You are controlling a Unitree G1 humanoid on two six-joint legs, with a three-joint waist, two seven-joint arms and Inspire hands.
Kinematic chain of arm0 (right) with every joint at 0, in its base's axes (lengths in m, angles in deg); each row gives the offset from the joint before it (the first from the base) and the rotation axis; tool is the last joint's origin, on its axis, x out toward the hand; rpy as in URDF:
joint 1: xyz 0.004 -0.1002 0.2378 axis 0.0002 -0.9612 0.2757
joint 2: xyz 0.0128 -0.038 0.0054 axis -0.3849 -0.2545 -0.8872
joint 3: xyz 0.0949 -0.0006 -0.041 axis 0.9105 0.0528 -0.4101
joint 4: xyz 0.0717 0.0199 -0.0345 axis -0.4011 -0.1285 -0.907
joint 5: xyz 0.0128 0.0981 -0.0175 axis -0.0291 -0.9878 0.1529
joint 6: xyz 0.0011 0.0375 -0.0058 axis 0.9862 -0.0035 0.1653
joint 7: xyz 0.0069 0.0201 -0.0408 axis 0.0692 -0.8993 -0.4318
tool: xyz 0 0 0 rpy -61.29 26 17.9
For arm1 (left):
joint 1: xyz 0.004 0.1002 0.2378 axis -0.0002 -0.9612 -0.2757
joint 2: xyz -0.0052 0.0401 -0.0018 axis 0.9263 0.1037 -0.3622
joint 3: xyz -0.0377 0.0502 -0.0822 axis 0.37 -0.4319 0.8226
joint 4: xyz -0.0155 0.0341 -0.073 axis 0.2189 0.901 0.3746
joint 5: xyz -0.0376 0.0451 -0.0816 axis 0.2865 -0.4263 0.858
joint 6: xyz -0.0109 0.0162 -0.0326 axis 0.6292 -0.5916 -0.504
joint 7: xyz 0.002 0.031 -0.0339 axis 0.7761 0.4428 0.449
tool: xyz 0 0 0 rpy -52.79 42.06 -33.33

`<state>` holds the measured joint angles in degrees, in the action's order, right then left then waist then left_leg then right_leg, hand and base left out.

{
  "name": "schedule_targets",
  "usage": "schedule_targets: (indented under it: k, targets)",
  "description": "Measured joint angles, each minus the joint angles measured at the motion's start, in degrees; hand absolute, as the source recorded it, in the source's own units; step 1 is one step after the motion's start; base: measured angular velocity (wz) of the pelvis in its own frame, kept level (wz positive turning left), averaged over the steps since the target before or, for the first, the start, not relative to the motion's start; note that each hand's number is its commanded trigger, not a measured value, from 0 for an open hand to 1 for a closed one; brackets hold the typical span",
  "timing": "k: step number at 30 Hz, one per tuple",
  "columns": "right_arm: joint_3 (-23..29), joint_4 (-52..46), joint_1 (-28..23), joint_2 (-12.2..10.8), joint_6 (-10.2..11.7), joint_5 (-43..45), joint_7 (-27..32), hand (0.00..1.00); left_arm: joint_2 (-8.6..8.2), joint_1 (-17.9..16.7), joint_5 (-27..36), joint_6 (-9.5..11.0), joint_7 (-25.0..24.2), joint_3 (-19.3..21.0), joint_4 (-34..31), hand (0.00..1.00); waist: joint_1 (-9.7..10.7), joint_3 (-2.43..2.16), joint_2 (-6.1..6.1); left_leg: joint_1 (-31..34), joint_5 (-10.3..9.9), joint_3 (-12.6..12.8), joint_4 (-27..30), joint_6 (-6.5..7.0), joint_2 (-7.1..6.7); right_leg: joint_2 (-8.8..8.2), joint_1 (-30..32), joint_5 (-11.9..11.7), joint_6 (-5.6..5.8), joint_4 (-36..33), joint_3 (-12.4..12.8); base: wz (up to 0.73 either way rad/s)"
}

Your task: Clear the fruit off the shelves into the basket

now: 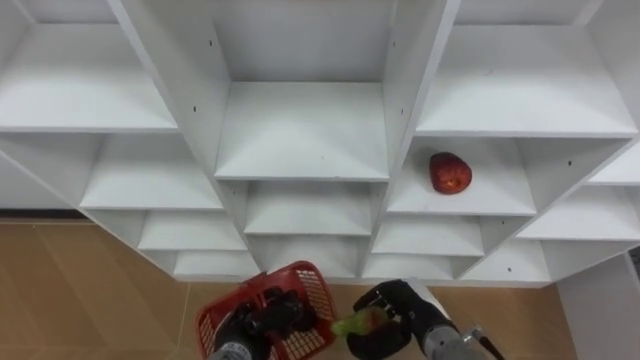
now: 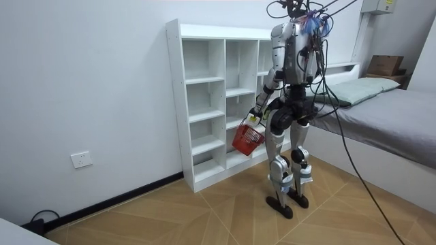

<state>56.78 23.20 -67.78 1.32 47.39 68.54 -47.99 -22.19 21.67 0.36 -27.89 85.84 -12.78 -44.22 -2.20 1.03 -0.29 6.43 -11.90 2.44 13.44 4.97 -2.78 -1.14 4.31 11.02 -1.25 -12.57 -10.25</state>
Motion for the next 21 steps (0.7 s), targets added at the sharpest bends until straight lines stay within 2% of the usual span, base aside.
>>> schedule_targets:
  k: [5,14,21]
  targets:
    - [-0.2,0.7,0.6,-1.1,0.1,0.0,0.1,1.00,0.07,0.0,0.0,-0.2,-0.7,-0.1,0.0,1.00,0.0,0.00,0.00,-0.1,0.0,0.0,0.0,0.00,-0.03,-0.05,-0.1,0.0,0.00,0.1,0.0,0.00]
    - [-0.5,1.8,1.2,-1.2,0.1,-0.2,0.0,1.00,-0.06,0.0,0.1,-0.3,-0.9,-0.2,0.0,1.00,0.1,0.01,-0.02,-0.1,0.0,0.0,0.1,0.00,-0.03,-0.05,-0.2,0.0,0.00,0.1,0.0,0.00]
    - [-0.5,3.9,1.9,-1.8,0.1,-0.4,0.1,1.00,-1.18,0.3,3.4,-0.5,-0.8,-0.2,0.0,1.00,0.1,0.06,-0.14,0.0,0.0,0.0,0.2,0.00,-0.02,-0.12,-0.1,0.0,0.00,0.0,-0.9,0.00]
